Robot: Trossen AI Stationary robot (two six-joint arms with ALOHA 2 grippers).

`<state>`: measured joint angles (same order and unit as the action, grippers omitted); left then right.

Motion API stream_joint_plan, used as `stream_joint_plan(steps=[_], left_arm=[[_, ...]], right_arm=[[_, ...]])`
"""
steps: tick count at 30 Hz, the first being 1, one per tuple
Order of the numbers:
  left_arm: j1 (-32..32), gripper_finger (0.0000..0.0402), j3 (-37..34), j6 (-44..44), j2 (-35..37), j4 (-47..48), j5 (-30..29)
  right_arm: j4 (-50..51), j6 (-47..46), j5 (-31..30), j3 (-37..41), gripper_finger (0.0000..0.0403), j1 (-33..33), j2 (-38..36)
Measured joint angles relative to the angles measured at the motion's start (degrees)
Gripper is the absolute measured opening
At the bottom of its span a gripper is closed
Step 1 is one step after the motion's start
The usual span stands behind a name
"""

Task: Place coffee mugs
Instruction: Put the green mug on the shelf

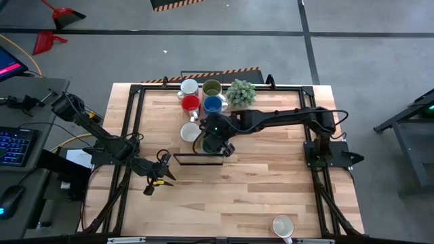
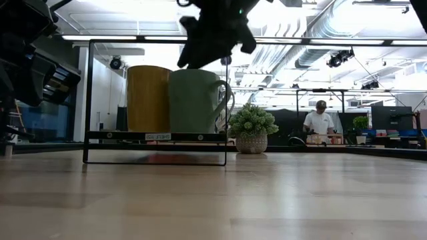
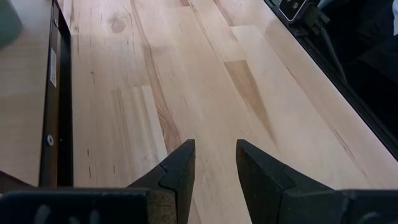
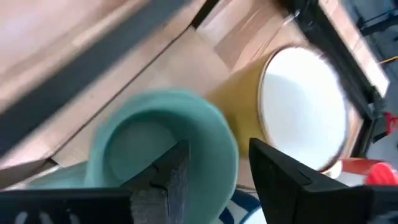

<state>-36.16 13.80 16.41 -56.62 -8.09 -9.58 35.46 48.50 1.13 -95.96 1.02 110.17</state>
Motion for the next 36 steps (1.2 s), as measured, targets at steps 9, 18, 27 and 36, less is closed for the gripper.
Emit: stream_joint_plan(steps=[9,18,27,36], left_arm=[[0.02,0.0106,0.0,0.03,0.0,0.1,0.0],[0.02,0.0106,0.0,-0.01,0.0,0.23,0.0],[0.02,0.0106,0.0,0.02,0.02,0.43,0.0],[0.01,0.0106,0.0,0.59,0.02,0.91,0.2]], right_arm=[[-4.56,-1.93,1.43,0.0,0.0144,-0.04,-1.02],[-6.78,-2.4,9.82,0.01,0.0134,0.86,-0.57],[-10.16,-2.07,11.76,0.02,0.0117,1.08,1.01],[-13.16,-1.98,13.62,0.0,0.0117,1.27,3.35]])
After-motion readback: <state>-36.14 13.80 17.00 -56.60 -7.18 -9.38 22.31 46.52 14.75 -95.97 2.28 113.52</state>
